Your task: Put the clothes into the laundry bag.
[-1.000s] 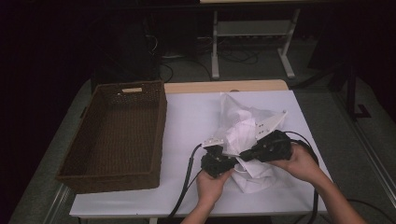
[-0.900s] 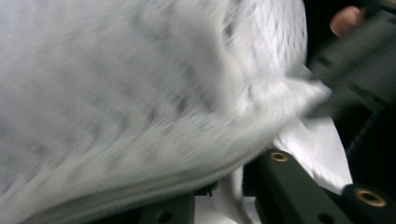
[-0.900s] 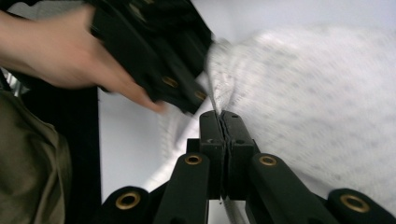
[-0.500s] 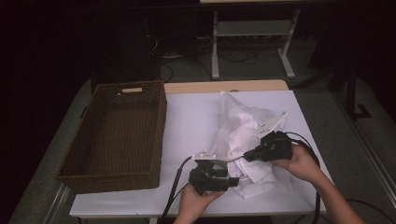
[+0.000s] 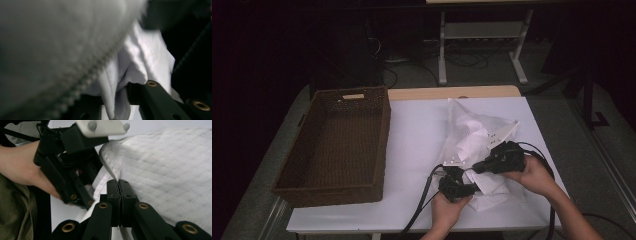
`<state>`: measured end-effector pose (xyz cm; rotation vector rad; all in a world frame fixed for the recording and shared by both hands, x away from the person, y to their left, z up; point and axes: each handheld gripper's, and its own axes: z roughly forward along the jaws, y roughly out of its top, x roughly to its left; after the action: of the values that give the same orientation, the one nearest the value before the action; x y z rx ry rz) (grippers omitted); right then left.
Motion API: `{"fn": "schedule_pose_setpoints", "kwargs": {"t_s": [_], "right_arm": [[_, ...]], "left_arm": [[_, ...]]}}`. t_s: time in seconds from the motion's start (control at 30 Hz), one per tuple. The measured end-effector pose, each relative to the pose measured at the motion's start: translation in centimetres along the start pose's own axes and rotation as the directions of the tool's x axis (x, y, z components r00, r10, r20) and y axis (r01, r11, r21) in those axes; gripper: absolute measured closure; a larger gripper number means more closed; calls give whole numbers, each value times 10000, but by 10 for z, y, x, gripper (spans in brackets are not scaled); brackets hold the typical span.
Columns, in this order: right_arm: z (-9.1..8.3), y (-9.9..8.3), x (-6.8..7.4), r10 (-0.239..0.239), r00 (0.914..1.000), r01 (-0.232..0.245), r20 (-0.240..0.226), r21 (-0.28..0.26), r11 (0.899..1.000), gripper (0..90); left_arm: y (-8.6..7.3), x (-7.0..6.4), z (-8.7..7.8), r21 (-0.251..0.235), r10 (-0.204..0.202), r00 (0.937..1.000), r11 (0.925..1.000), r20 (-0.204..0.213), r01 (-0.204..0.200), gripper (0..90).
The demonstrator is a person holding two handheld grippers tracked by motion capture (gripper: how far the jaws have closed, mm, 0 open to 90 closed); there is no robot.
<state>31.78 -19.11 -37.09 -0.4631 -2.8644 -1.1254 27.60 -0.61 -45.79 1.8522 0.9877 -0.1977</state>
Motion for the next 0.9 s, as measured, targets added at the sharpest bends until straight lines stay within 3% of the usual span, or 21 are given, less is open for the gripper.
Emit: {"fn": "schedule_pose_setpoints", "kwargs": {"t_s": [0.1, 0.23, 0.33, 0.43, 0.57, 0.73, 0.9], "right_arm": [[-7, 1, 4, -109, 9999, 109, 6, -296, 9995, 880], [-17, 6, 14, -395, 9992, 396, 26, -614, 9973, 881], [-16, 7, 13, -363, 9992, 369, 160, -414, 9985, 881], [-5, -2, 2, 11, 9998, -11, 203, 28, 10000, 881], [9, -16, -10, 580, 9983, -579, -34, 287, 9979, 880], [12, -16, -10, 528, 9986, -527, -27, 274, 9982, 880], [10, -16, -11, 571, 9984, -572, 50, 194, 9982, 880]], "left_arm": [[7, -5, -15, -947, 141, 9999, 9954, 45, -136, 788], [16, 1, -25, -1674, -75, 9997, 9859, -239, 34, 790], [17, 11, -18, -1526, -137, 9970, 9883, -756, 21, 788], [12, 18, -12, -1235, -354, 9964, 9920, -771, 257, 773], [4, 17, -15, -413, -31, 9966, 9991, -827, -3, 701], [-4, 18, -37, 279, 1, 9981, 9996, -614, 17, 475], [-16, 11, -55, 483, -281, 9995, 9985, 144, 274, 361]]}}
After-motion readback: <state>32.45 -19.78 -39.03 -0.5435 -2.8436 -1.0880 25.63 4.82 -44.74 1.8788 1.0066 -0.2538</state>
